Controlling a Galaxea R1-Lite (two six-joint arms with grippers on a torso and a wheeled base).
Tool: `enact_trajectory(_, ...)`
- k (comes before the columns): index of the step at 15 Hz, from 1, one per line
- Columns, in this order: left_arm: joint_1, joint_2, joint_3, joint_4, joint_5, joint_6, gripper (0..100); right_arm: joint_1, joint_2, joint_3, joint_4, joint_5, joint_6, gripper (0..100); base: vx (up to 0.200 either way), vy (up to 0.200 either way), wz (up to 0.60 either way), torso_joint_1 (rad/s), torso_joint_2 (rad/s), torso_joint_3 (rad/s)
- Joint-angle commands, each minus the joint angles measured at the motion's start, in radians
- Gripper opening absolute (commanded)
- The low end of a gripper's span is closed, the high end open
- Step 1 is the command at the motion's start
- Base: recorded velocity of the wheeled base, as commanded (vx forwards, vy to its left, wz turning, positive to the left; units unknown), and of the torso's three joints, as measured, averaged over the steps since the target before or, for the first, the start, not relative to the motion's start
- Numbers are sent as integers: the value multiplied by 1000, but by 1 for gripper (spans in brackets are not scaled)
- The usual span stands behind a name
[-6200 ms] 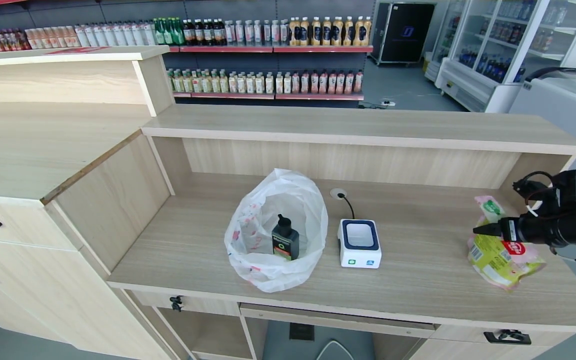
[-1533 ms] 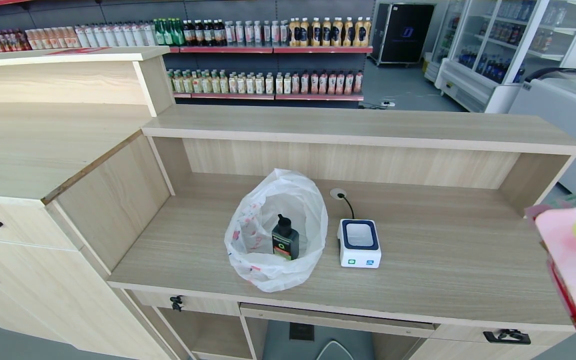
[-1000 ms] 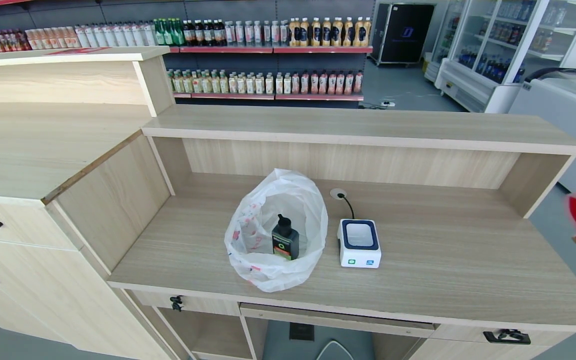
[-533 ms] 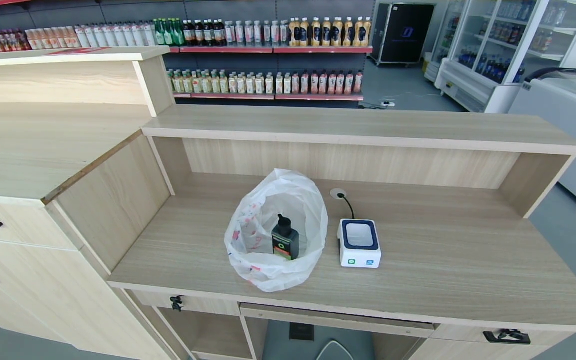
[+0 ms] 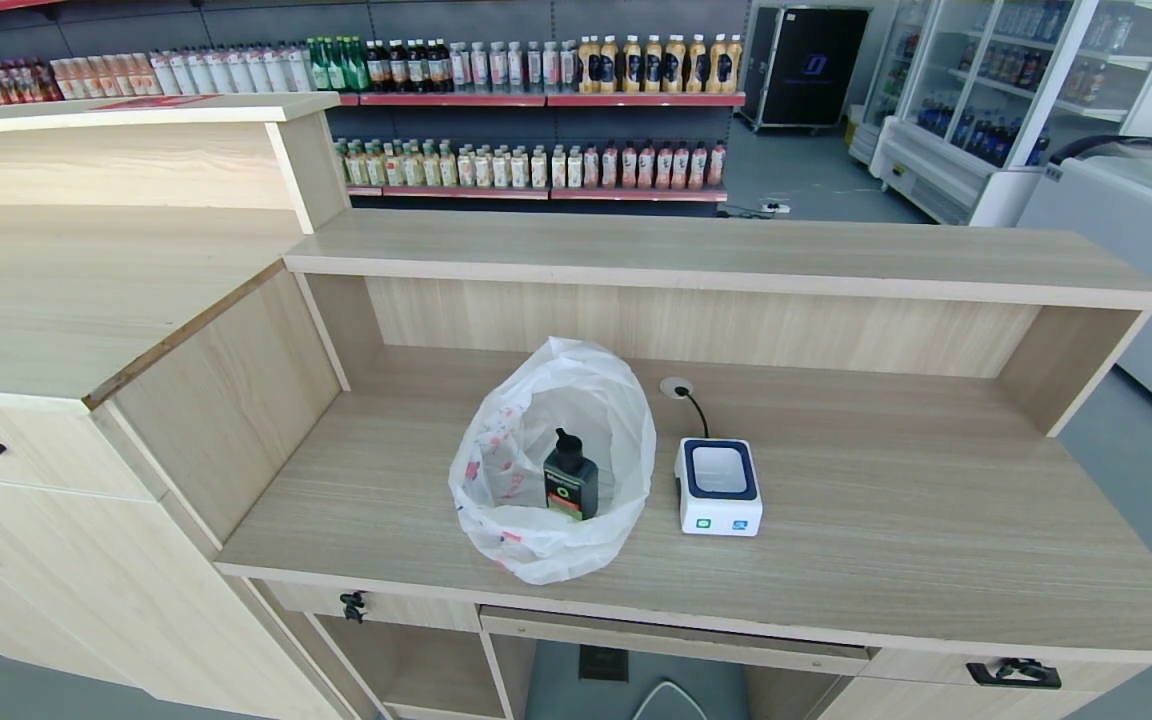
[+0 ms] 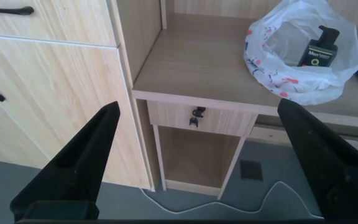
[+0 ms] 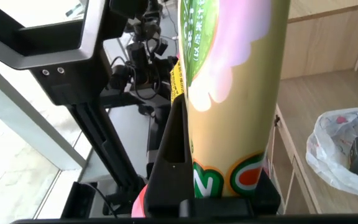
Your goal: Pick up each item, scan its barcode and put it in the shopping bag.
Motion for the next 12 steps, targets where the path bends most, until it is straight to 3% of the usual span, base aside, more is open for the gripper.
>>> enact_trajectory(1,0,0,0,0,0,-1,100,-57,4,-13,31,-4,-41,0,0,0,0,0,0,0)
enact_trajectory(4,0,0,0,0,0,-1,100,-141,70,-74,215,-83,-311,0,0,0,0,0,0,0)
enact_trajectory(8,0,0,0,0,0,-1,100,-273,73,-2,249,-352,-539,0,0,0,0,0,0,0)
enact_trajectory(9,0,0,0,0,0,-1,100,-301,25,39,247,-467,-561,0,0,0,0,0,0,0)
enact_trajectory(12,-1,0,0,0,0,-1,100,-321,25,58,230,-488,-458,0,0,0,0,0,0,0)
